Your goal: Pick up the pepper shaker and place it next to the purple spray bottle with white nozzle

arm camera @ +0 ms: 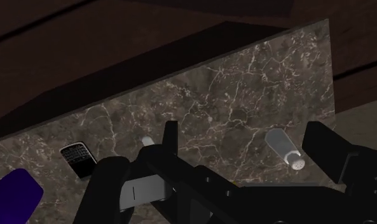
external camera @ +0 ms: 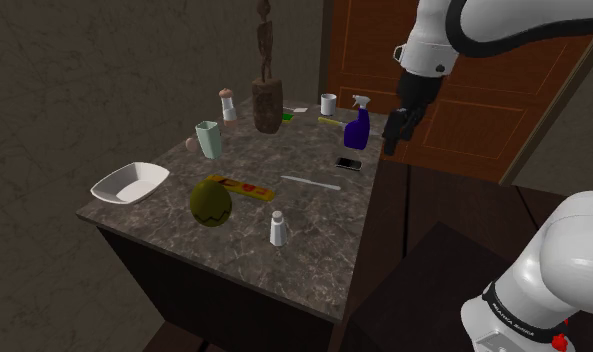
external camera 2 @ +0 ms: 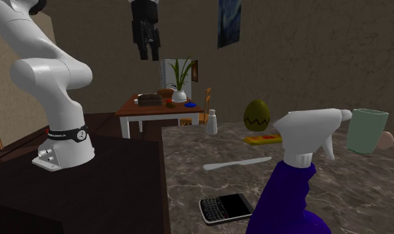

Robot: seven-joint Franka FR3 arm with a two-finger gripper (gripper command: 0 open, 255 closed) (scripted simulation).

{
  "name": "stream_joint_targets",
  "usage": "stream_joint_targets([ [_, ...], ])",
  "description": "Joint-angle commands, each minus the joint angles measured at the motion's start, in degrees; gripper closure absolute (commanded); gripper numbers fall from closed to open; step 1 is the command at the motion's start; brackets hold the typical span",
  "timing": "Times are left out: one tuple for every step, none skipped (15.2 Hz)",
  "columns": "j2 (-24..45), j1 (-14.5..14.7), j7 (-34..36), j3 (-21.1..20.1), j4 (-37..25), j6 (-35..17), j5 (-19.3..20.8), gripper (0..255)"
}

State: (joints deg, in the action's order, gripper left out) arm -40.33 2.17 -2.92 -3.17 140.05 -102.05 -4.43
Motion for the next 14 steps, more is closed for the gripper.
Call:
stream_joint_targets([
  [2.22, 0.62, 2.31, -2.24, 0.82, -3.82, -0.73, 0],
  [3.49, 0.89, 3.43, -3.34, 0.98, -5.57, -0.99, 0],
  [4.86, 1.13, 4.57, -4.43, 1.06, -7.3, -1.2, 0],
  [6.3, 1.35, 5.73, -5.52, 1.05, -9.03, -1.34, 0],
  [7.82, 1.52, 6.9, -6.62, 0.96, -10.74, -1.42, 0],
  [9.42, 1.66, 8.09, -7.72, 0.77, -12.42, -1.42, 0],
  [11.09, 1.77, 9.32, -8.82, 0.5, -14.08, -1.33, 0],
  [12.83, 1.83, 10.59, -9.91, 0.14, -15.71, -1.16, 0],
  [14.63, 1.86, 11.89, -11.01, -0.3, -17.3, -0.88, 0],
  [16.5, 1.85, 13.24, -12.1, -0.83, -18.84, -0.48, 0],
  [18.42, 1.81, 14.65, -13.18, -1.45, -20.34, 0.04, 0],
  [20.4, 1.73, 16.12, -14.24, -2.16, -21.78, 0.69, 0],
  [22.43, 1.62, 17.66, -15.31, -2.95, -23.16, 1.48, 0],
  [24.52, 1.47, 19.27, -16.36, -3.82, -24.47, 2.41, 0],
])
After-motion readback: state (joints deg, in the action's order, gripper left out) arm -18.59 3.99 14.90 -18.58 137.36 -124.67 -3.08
